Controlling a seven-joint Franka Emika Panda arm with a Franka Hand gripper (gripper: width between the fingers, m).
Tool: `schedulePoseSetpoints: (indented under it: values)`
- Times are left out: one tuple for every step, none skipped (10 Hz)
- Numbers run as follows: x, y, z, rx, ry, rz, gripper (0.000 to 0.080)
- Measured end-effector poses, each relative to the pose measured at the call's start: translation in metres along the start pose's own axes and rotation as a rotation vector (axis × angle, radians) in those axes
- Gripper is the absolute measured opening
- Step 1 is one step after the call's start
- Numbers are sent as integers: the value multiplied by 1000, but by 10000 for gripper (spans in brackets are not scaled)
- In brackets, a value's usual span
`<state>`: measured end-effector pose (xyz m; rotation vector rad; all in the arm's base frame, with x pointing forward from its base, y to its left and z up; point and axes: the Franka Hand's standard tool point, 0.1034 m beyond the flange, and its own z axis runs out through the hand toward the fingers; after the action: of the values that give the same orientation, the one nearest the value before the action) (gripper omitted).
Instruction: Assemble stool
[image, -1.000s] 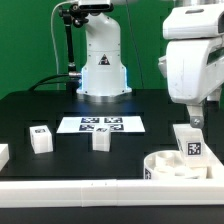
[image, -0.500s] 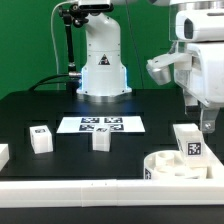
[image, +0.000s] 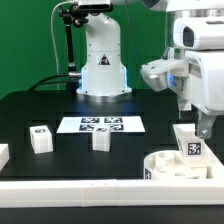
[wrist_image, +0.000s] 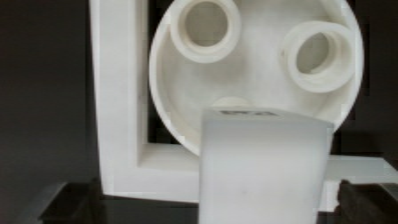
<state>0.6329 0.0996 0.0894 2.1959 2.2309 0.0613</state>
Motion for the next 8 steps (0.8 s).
schedulePoseSetpoints:
  values:
    - [0, -3, 2, 6, -1, 9, 649]
    - [0, -5, 4, 10, -1, 9, 649]
    - [0, -6, 6, 12, -1, 10, 649]
    - [0, -7, 8, 16, -1, 14, 649]
    - [1, -8, 10, 20, -1, 25, 649]
    - [3, -8, 11, 21, 0, 28, 527]
    - [3, -8, 11, 21, 1, 29, 392]
    - [3, -8, 11, 23, 0, 30, 392]
